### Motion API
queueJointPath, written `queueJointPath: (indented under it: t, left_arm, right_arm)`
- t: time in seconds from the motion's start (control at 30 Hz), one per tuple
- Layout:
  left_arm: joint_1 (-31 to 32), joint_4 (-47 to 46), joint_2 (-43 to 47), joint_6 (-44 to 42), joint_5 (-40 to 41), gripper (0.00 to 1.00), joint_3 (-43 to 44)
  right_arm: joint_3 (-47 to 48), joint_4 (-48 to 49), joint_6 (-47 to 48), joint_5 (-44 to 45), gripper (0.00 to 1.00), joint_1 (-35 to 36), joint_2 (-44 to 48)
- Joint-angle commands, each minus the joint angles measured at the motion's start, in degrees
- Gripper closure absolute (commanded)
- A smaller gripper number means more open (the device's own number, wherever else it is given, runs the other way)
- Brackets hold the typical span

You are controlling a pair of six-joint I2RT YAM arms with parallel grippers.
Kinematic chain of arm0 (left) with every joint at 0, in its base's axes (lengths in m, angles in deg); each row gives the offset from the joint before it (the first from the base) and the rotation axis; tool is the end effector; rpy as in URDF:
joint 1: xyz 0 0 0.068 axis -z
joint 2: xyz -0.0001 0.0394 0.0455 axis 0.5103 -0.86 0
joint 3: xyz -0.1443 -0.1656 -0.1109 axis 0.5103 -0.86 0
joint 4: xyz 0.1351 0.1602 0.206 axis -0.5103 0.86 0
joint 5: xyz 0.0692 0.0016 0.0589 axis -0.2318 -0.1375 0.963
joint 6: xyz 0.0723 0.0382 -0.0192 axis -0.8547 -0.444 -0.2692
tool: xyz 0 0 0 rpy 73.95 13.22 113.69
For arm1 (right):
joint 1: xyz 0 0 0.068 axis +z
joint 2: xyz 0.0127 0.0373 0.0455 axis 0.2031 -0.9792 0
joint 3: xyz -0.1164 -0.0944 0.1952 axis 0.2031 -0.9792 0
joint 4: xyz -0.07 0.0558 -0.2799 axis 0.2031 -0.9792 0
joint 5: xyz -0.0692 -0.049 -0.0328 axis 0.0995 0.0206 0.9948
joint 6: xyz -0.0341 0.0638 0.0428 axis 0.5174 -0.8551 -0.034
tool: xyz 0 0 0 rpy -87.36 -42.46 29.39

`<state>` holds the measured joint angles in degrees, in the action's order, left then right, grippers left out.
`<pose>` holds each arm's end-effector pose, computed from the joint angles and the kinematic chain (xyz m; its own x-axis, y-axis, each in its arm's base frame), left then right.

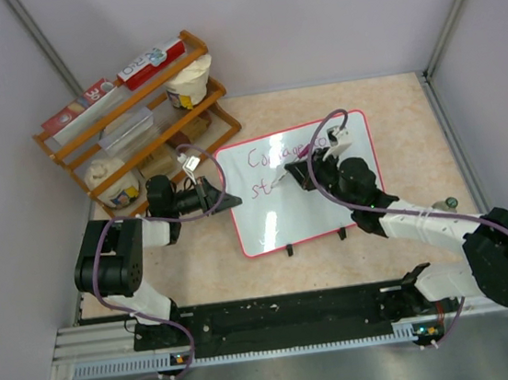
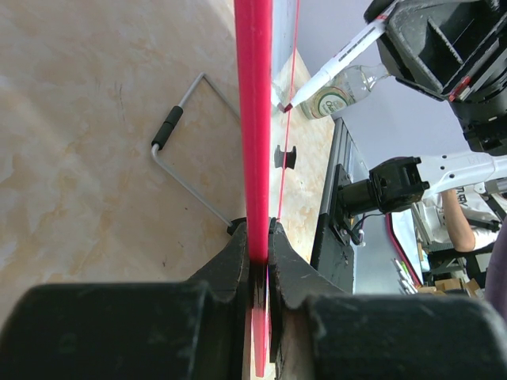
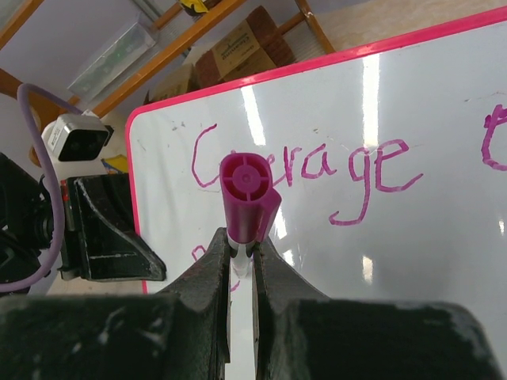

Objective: Write a sentence on the whiteboard
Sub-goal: Write with the whiteboard marker on the whiteboard.

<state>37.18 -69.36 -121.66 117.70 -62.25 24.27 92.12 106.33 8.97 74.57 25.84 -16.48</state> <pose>0.3065 -0.1022 0.1040 -0.7832 -0.1932 -0.5910 0.5437 0.2483 -0.8017 0.2821 0.2103 0.2037 -0.3452 0.4205 -0.8390 -0.4330 0.7218 0.5399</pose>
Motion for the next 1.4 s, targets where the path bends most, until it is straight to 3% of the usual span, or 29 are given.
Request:
queueJointPath:
  t: [0.0, 1.37]
  left_arm:
    - [0.0, -2.1, -0.3, -3.1, 3.2, 1.0, 0.7]
    - [0.0, -2.3, -0.3, -3.0, 3.1, 1.0, 0.7]
  right_arm:
    - [-1.9, -0.2, -0.2, -0.3, 1.0, -0.6, 0.8]
    - [2.8, 1.4, 1.5, 5.7, 1.0, -0.6, -0.2]
